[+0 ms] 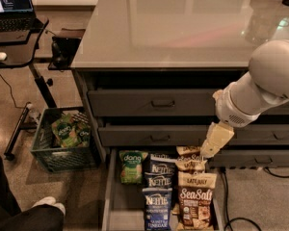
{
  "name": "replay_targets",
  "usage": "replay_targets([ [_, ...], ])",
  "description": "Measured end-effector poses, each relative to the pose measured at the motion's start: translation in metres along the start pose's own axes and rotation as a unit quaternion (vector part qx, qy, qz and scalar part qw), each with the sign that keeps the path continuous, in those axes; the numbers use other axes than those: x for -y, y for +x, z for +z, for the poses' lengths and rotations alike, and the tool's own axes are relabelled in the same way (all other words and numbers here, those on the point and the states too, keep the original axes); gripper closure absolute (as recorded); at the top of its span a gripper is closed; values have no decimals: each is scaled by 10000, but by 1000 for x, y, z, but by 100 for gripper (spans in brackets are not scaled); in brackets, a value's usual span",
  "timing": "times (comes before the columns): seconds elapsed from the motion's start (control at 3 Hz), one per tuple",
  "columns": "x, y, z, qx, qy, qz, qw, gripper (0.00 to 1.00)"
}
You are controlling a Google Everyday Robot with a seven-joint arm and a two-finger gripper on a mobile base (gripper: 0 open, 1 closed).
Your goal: Pick green rice chip bag from bottom drawer and place on counter
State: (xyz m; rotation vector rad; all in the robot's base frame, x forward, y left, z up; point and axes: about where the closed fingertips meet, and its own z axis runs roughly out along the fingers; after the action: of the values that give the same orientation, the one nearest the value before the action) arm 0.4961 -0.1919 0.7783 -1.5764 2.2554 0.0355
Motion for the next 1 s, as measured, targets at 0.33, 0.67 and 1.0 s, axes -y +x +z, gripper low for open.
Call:
replay_targets([
  [0.33,-8,-1,24,146,-57,92,9998,0],
  [0.67,-22,6,95,240,-186,313,9990,0],
  [1.0,-18,11,162,494,-136,527,9973,0],
])
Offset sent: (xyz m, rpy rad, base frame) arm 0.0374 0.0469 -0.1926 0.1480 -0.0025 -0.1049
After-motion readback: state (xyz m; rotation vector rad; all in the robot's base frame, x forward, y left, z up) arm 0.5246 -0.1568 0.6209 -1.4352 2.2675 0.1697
